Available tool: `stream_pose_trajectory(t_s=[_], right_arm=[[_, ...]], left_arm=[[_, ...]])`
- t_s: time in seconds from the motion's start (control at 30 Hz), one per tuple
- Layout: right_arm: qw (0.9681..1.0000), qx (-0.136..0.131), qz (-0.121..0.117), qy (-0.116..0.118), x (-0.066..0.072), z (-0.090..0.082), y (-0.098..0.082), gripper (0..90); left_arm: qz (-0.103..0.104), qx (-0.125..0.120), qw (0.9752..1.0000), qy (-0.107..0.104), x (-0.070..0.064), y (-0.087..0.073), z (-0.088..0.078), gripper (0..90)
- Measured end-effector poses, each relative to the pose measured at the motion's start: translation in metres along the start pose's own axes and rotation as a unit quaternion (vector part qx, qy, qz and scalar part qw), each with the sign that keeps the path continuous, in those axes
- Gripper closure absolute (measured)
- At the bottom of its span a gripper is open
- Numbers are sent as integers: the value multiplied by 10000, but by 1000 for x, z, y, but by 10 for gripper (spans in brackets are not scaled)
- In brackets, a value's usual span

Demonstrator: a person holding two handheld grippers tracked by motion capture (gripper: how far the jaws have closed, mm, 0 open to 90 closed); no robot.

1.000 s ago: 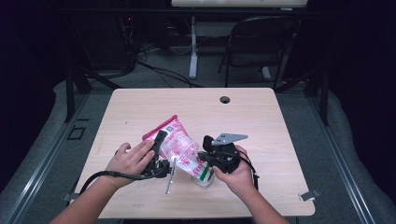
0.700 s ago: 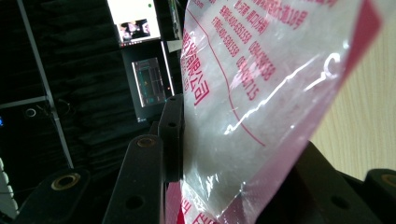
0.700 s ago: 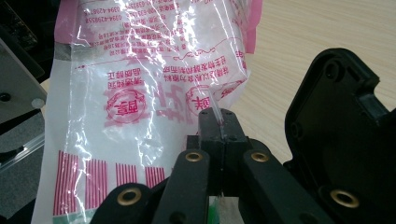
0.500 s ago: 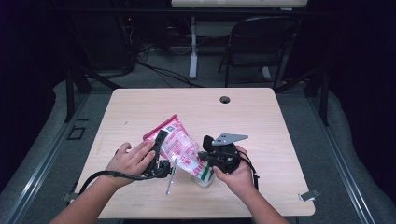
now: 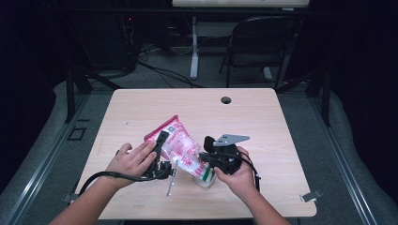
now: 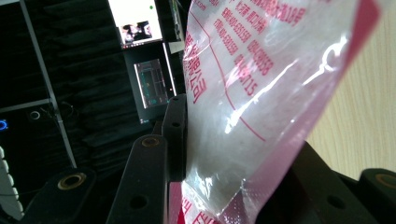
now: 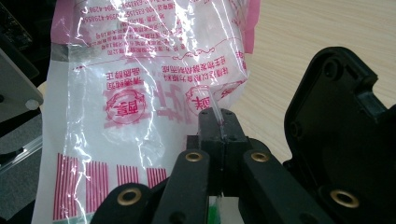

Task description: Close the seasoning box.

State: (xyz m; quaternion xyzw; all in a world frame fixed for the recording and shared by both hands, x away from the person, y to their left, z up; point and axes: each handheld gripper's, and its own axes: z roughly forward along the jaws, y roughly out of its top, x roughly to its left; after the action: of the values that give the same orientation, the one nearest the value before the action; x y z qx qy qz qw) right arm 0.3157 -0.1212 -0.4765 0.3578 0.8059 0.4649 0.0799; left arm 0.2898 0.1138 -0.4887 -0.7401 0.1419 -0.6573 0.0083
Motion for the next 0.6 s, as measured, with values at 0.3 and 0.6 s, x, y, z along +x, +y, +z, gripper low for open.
stream_pose_trajectory(t_s=[0.3, 0.6], right_arm=[[10000, 1, 1, 27, 1, 0, -1, 900], [10000, -18, 37, 48, 0, -3, 0, 900]], left_arm=[[36, -4, 10000, -19, 2, 0, -1, 687], [37, 8, 10000, -18, 5, 2, -2, 698]])
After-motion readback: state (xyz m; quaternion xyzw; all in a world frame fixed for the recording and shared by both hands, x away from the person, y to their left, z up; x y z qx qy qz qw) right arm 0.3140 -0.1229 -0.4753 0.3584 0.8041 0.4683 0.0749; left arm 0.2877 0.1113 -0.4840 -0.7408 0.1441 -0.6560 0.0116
